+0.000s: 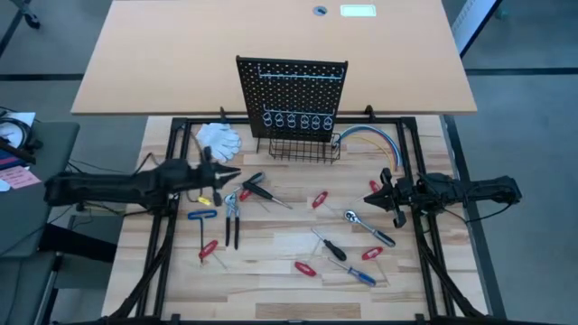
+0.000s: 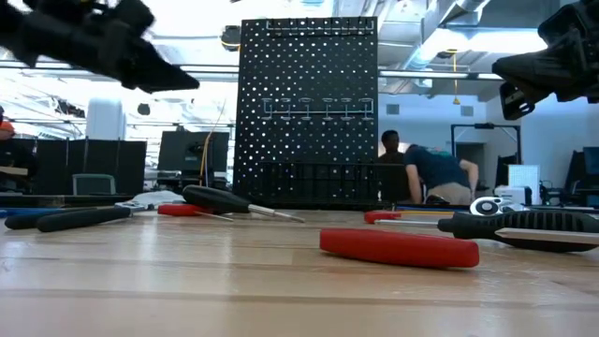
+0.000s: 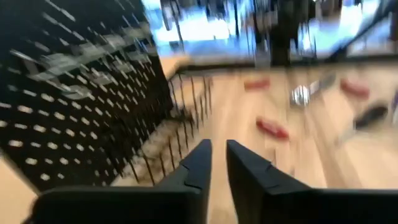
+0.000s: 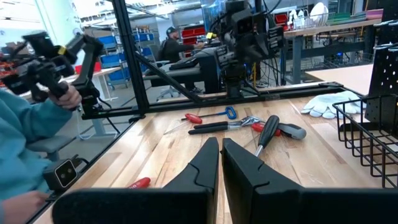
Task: Hang tools onto peg board
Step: Hang the black screwdriver on the pegboard
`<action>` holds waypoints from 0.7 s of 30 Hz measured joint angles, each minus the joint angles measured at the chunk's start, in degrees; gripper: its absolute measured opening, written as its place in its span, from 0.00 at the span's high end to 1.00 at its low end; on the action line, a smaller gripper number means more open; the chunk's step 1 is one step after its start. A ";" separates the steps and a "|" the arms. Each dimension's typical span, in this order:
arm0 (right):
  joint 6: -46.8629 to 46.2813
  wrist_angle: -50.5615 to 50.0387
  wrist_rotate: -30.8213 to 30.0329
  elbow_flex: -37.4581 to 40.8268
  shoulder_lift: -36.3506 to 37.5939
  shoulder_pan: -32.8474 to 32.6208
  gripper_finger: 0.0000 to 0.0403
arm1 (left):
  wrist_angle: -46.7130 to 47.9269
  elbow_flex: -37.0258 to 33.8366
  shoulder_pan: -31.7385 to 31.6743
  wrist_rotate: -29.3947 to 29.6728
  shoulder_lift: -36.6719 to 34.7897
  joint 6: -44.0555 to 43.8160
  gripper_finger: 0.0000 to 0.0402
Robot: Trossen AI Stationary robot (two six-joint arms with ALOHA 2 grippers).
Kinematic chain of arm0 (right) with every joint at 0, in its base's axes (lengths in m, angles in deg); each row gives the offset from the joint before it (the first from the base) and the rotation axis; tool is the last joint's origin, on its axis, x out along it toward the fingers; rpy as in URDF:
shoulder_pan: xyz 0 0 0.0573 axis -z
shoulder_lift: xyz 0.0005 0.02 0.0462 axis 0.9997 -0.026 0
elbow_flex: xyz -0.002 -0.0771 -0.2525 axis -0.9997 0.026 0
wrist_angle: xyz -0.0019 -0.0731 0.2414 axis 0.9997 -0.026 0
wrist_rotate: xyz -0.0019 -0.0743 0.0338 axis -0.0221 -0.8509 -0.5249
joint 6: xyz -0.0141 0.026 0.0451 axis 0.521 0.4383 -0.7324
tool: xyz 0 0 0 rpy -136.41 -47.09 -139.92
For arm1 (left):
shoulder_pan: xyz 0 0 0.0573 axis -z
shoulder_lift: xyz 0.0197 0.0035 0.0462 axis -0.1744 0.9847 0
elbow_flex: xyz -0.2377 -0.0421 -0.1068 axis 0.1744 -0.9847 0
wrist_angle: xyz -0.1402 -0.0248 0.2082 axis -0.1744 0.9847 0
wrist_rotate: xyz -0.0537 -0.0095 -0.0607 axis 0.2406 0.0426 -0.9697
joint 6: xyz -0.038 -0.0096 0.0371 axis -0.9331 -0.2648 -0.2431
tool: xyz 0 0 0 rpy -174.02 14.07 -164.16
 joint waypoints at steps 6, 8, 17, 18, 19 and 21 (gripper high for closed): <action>0.01 0.00 0.00 0.00 0.00 0.00 0.93 | 11.15 9.36 2.13 -0.04 16.48 1.08 0.63; 0.00 0.00 0.00 0.00 0.00 -0.01 0.93 | 14.21 12.14 3.10 -0.02 21.43 3.30 0.57; 0.00 0.00 0.00 0.00 0.00 0.00 0.93 | 29.19 25.22 4.46 1.88 39.72 11.73 0.41; 0.01 0.00 0.00 0.00 -0.02 0.00 0.93 | 29.62 26.16 4.27 1.96 41.35 12.64 0.41; 0.00 0.00 0.00 0.00 -0.02 -0.02 0.93 | 29.86 26.85 4.05 1.95 42.82 13.60 0.40; 0.00 0.00 0.00 0.00 -0.02 0.00 0.93 | 29.98 27.58 3.50 1.87 45.57 16.04 0.40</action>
